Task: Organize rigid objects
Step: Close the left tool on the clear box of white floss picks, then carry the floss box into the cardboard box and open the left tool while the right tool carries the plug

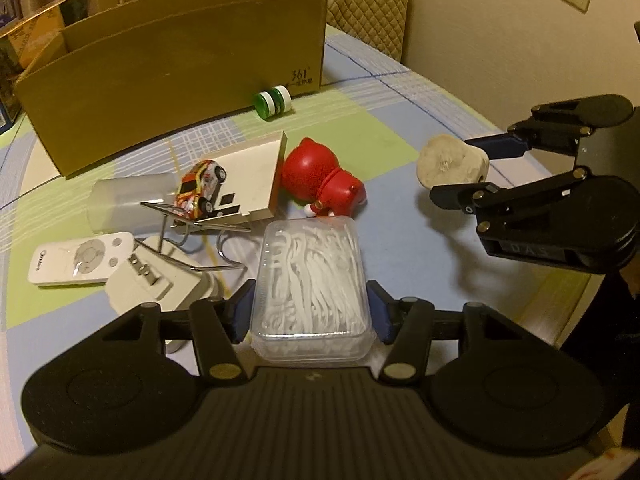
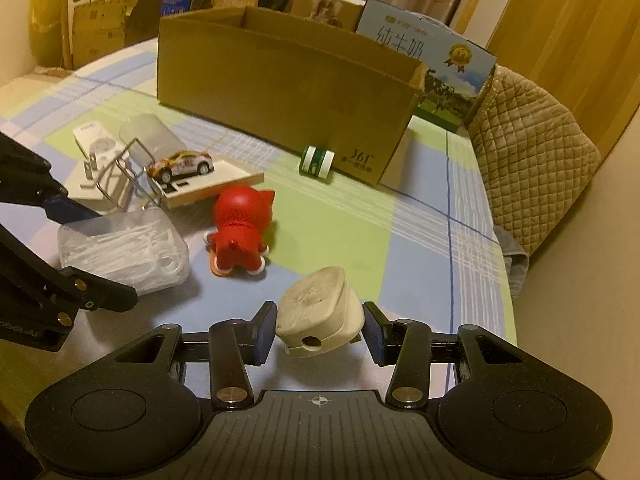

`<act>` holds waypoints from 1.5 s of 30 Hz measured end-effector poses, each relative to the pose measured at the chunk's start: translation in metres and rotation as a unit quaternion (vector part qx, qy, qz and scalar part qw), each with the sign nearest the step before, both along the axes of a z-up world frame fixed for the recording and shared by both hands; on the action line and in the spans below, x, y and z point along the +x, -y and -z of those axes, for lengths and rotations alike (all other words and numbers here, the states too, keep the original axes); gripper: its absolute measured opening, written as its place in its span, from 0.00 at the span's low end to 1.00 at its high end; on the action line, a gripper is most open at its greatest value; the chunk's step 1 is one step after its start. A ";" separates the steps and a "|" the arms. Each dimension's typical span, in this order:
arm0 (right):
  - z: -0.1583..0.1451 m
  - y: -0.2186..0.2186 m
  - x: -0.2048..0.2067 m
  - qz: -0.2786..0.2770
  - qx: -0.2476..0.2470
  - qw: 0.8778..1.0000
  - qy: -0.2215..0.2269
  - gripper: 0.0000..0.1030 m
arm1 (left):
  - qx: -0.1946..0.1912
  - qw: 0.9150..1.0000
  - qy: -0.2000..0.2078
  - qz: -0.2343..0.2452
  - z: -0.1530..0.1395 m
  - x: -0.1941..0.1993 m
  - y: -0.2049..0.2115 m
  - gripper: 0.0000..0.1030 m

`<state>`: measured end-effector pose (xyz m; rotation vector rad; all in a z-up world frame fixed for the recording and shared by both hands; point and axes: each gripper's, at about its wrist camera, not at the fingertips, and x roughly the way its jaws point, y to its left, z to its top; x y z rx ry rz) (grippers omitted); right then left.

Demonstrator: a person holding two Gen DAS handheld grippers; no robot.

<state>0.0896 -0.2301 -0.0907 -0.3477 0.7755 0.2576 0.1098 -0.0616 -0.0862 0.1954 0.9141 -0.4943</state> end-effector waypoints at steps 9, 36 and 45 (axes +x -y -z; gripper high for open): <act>-0.034 -0.006 -0.006 0.001 0.028 0.999 0.021 0.41 | -0.021 0.999 0.026 -0.014 -0.044 -0.004 -0.012 0.51; -0.109 -0.032 0.257 0.032 0.158 0.987 -0.015 0.41 | -0.008 0.993 0.063 -0.102 -0.115 0.259 -0.069 0.51; -0.074 -0.037 0.277 0.041 0.158 0.985 -0.053 0.42 | -0.004 0.994 0.033 -0.100 -0.079 0.280 -0.064 0.51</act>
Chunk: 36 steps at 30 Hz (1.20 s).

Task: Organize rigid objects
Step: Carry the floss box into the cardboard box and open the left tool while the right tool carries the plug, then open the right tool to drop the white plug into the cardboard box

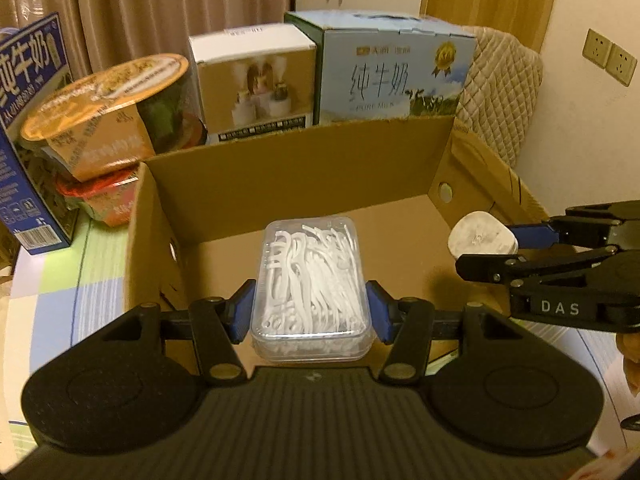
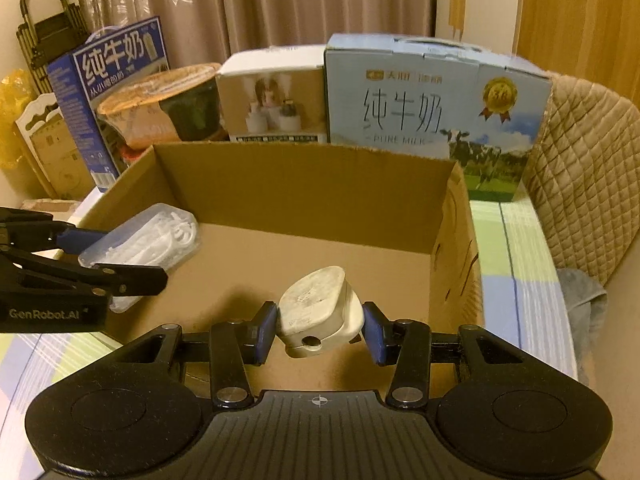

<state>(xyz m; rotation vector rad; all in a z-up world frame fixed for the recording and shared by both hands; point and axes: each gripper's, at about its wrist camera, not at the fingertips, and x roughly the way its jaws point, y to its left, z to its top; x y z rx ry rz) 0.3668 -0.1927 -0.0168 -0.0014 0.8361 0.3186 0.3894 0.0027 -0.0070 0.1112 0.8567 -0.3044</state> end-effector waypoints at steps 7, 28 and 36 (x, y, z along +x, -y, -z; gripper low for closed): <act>0.009 0.003 0.008 0.007 0.002 1.000 -0.008 0.42 | -0.002 1.000 0.020 -0.017 0.002 0.000 -0.003 0.77; -0.012 0.010 -0.001 0.020 0.060 0.998 0.026 0.69 | -0.014 0.998 0.044 -0.034 -0.030 -0.024 -0.021 0.77; -0.051 0.025 -0.053 0.026 0.061 0.995 0.077 0.69 | -0.035 0.996 0.077 -0.039 -0.061 -0.074 -0.028 0.77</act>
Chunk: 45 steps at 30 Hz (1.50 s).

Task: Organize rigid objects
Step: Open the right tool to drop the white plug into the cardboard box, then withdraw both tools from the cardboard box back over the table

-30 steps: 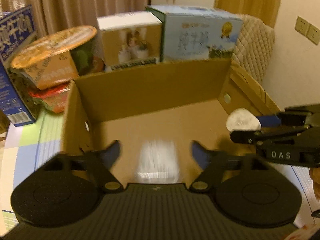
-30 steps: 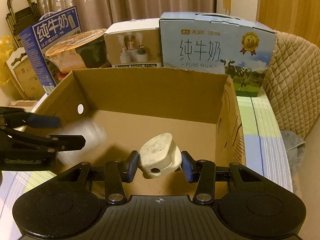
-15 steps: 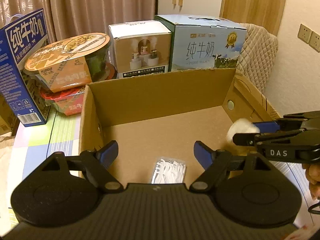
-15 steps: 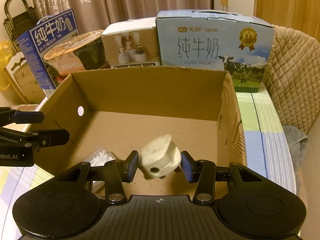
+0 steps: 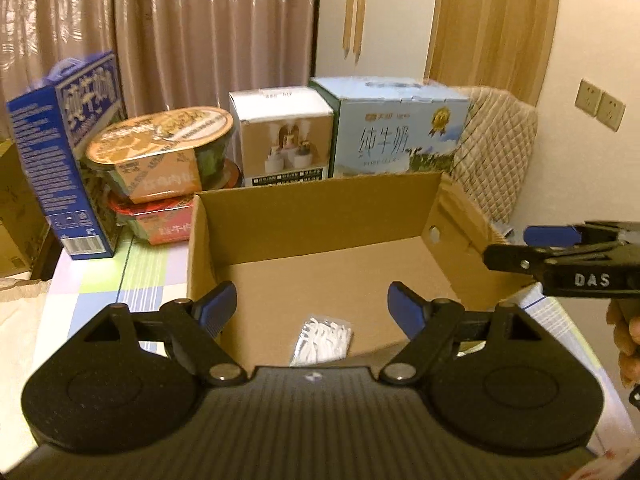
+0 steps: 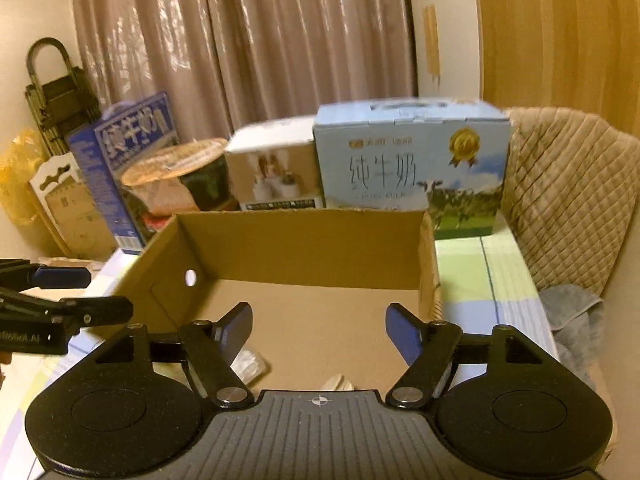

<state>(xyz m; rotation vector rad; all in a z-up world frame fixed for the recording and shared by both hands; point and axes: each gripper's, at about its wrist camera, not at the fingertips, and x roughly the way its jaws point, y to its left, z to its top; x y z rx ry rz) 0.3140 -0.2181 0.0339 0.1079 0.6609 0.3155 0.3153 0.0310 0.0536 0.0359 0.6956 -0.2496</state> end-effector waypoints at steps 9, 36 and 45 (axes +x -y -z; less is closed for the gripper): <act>-0.017 0.009 -0.106 0.015 0.003 1.000 0.015 0.69 | -0.021 0.999 0.035 -0.019 -0.026 -0.095 -0.013 0.79; 0.027 0.018 -0.293 0.047 -0.002 0.998 -0.044 0.70 | 0.032 0.999 -0.031 -0.007 0.046 -0.265 -0.007 0.99; 0.037 0.019 -0.286 0.043 -0.014 0.998 -0.050 0.70 | 0.049 0.996 -0.039 0.062 0.069 -0.249 -0.005 0.99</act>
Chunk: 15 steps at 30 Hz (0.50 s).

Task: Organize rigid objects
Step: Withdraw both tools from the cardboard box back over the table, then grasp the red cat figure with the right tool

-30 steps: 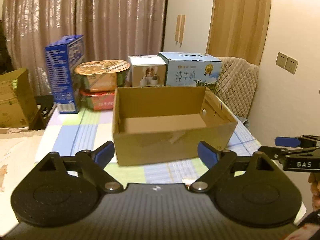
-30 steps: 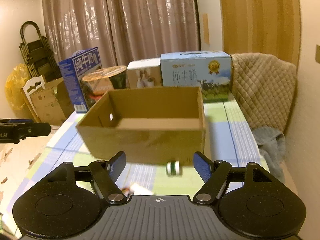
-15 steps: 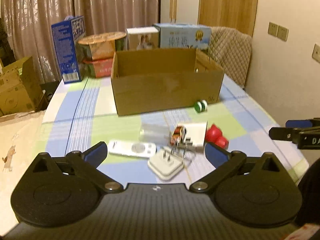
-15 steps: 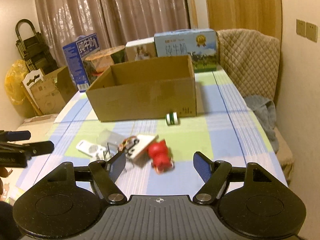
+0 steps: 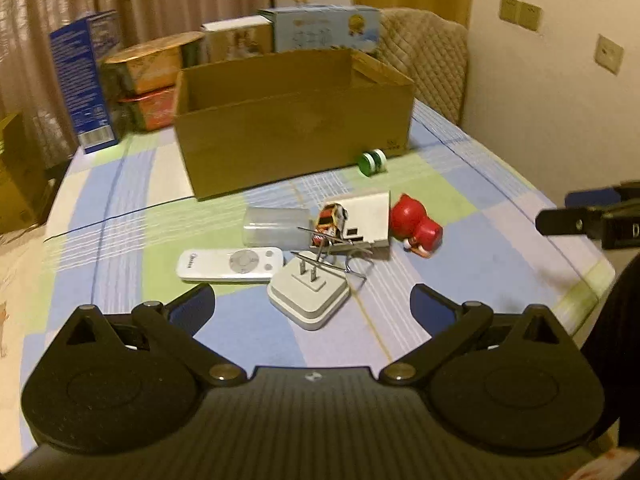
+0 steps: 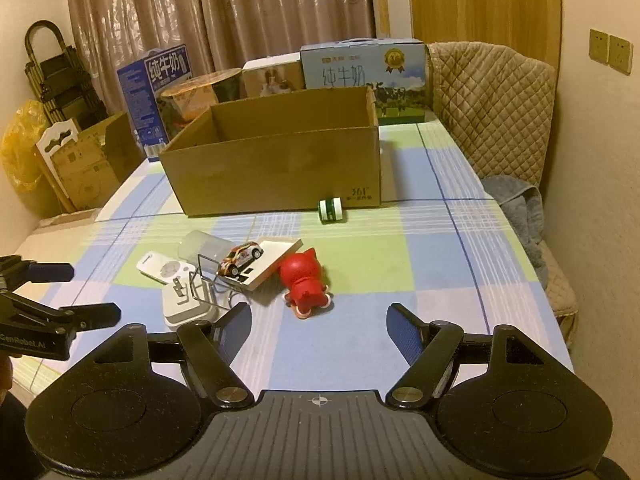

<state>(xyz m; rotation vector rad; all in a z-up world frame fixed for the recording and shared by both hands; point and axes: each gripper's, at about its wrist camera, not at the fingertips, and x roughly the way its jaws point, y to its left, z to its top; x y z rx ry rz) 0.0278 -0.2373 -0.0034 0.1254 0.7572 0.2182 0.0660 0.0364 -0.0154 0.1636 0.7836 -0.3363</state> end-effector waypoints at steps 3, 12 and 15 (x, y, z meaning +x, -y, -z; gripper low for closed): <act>0.007 -0.002 0.005 -0.010 -0.003 1.000 -0.004 0.70 | 0.010 0.999 -0.004 0.037 0.009 0.008 0.002 0.99; 0.032 -0.011 0.037 -0.040 -0.018 0.999 -0.021 0.70 | 0.030 0.996 -0.017 0.077 0.038 0.037 -0.002 0.99; 0.042 -0.015 0.050 -0.052 -0.028 0.998 -0.023 0.70 | 0.036 0.996 -0.023 0.083 0.047 0.049 -0.002 0.95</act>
